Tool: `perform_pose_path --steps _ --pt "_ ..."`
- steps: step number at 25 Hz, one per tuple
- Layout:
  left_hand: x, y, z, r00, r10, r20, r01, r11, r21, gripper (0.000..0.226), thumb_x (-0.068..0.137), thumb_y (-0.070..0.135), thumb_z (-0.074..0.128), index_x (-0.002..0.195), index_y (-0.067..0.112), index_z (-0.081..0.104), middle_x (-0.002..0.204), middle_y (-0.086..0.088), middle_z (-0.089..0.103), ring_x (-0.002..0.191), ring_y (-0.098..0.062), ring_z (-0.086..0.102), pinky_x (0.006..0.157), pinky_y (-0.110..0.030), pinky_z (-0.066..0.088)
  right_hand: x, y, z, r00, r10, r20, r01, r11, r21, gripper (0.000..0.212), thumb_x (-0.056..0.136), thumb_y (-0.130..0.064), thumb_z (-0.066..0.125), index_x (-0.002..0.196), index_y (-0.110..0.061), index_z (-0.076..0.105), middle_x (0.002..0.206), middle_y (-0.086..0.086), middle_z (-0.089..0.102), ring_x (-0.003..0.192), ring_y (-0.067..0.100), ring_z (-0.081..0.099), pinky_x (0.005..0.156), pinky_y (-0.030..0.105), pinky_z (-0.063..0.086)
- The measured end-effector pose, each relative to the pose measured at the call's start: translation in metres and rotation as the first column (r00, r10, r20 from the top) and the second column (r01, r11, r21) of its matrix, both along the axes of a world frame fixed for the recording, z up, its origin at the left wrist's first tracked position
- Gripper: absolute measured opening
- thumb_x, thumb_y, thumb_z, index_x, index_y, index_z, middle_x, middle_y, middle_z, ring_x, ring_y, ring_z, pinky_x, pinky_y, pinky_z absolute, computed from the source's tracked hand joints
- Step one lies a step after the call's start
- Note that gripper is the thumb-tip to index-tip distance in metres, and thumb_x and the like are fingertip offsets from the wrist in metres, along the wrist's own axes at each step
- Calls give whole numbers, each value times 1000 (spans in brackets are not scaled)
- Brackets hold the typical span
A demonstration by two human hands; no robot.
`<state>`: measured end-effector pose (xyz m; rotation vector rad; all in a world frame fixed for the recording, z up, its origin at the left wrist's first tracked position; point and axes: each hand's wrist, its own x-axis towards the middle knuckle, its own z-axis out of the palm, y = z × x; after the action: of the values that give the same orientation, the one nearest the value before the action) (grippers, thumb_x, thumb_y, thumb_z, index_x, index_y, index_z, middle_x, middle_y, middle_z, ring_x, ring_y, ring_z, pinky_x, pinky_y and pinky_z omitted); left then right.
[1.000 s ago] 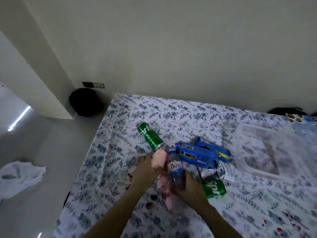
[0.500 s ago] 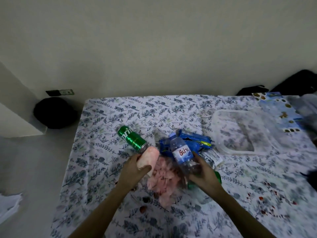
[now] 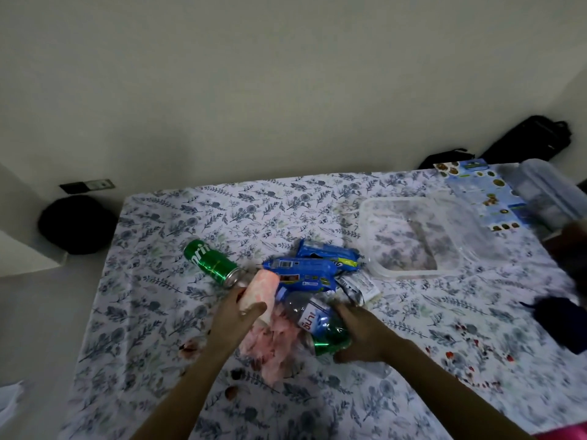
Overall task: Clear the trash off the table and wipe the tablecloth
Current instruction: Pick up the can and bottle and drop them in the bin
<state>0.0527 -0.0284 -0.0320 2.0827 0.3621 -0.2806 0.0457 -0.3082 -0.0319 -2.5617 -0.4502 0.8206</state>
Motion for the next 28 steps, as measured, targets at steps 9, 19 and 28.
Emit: perform_pose_path --steps 9,19,28 --pt "-2 -37 -4 970 118 -214 -103 992 77 51 80 28 71 123 5 56 119 -18 61 89 -24 54 71 -31 42 10 -28 -15 948 316 -41 -315 910 -270 130 55 -74 69 148 -24 -6 158 15 4 144 35 1 114 60 -5" --pt "-6 -19 22 937 332 -108 -328 943 52 56 80 37 70 124 10 49 104 -10 59 79 -19 58 63 -30 45 7 -7 -23 995 100 -13 -101 973 -208 130 53 -65 75 148 -21 -2 155 17 13 140 36 15 117 49 14" --pt "17 50 27 656 744 127 -740 667 -84 52 81 34 69 116 7 42 93 -13 65 81 -25 59 69 -37 48 23 45 -1 936 -218 -277 300 904 305 108 41 -64 82 133 -30 38 126 -5 59 112 14 58 98 44 48"
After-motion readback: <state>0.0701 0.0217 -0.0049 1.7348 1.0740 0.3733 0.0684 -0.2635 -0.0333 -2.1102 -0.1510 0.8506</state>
